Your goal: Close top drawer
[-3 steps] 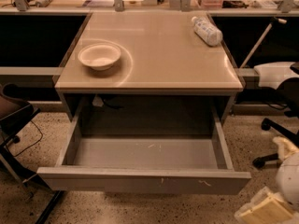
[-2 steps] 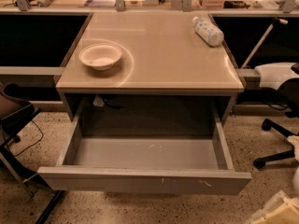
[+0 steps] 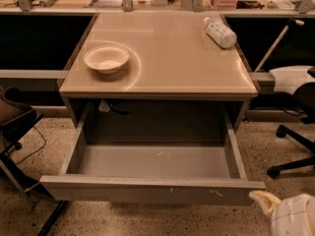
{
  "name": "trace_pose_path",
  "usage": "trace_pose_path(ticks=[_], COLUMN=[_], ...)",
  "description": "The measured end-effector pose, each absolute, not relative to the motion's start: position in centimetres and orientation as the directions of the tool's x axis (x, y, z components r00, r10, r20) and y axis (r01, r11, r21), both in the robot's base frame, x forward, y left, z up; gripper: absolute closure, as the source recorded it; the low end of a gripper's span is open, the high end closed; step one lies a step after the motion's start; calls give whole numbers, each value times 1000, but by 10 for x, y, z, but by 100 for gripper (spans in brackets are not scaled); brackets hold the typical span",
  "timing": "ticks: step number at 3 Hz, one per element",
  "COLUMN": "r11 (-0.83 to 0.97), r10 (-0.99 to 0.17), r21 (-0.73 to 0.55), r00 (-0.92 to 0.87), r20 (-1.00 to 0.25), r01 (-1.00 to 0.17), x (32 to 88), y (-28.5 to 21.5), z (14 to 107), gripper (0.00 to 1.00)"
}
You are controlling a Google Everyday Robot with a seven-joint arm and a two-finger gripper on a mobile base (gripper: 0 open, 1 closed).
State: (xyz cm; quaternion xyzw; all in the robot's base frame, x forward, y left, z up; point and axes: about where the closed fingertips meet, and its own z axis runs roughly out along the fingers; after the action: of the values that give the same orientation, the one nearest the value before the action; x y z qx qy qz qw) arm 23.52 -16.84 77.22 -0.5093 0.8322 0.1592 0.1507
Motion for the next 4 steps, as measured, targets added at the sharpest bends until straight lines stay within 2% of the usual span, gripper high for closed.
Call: trace_pose_path(ticks=[1,2,3,4], r11=[311,321,451,528], r10=[-824,-825,-786,-750], r21=[172,143,102,137], r00=[-356,-350,-449,-535], r20=[-441,-444,-425,-389], r01=[-935,-936,-886,-838], x=[225,263,327,349], y=[-155,-163,-186,-197], z=[743,711,674,649], gripper=[0,0,0,0])
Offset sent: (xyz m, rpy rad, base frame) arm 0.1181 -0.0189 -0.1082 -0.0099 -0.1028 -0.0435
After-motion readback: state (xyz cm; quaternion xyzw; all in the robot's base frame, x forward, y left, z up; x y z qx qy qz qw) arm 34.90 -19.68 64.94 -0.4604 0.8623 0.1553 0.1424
